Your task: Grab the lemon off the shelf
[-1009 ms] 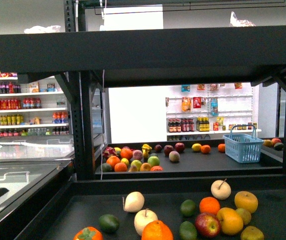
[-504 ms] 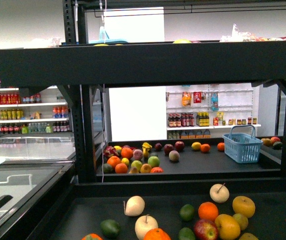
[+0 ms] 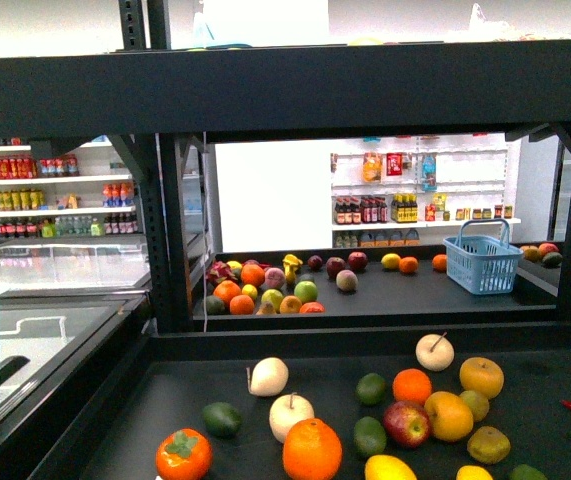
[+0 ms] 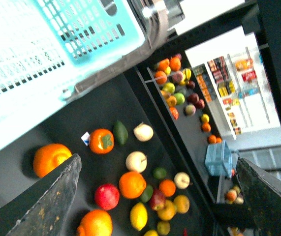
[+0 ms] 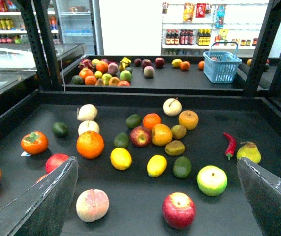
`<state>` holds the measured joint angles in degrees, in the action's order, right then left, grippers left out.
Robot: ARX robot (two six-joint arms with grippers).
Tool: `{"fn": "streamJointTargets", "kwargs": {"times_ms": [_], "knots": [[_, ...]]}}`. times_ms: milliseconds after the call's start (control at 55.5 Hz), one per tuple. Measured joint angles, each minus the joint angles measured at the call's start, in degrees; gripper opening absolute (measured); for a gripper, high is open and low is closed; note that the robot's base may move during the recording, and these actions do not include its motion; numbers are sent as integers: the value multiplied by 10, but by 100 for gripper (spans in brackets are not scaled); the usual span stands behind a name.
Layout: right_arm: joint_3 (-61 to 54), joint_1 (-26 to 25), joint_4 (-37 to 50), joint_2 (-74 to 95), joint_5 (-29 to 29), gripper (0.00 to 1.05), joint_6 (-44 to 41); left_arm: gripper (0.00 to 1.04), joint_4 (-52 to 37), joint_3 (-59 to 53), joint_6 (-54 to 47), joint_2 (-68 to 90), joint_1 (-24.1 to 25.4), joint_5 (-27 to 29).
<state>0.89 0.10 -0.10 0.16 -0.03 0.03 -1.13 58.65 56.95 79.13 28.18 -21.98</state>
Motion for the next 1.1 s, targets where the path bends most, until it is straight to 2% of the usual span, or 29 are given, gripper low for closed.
{"fn": "streamJointTargets", "kwargs": {"times_ms": [90,288,811,1009,1099], "knots": [[0,0,0,0,0,97,0,97,3,77,21,82,-2,11],[0,0,0,0,0,97,0,97,3,159,34,170,-13,30],[0,0,0,0,0,97,0,96,-11,270,59,301,-20,71],[0,0,0,0,0,97,0,64,-42,272,61,308,-27,74],[0,0,0,0,0,97,0,44,-59,265,63,308,-28,74]]}}
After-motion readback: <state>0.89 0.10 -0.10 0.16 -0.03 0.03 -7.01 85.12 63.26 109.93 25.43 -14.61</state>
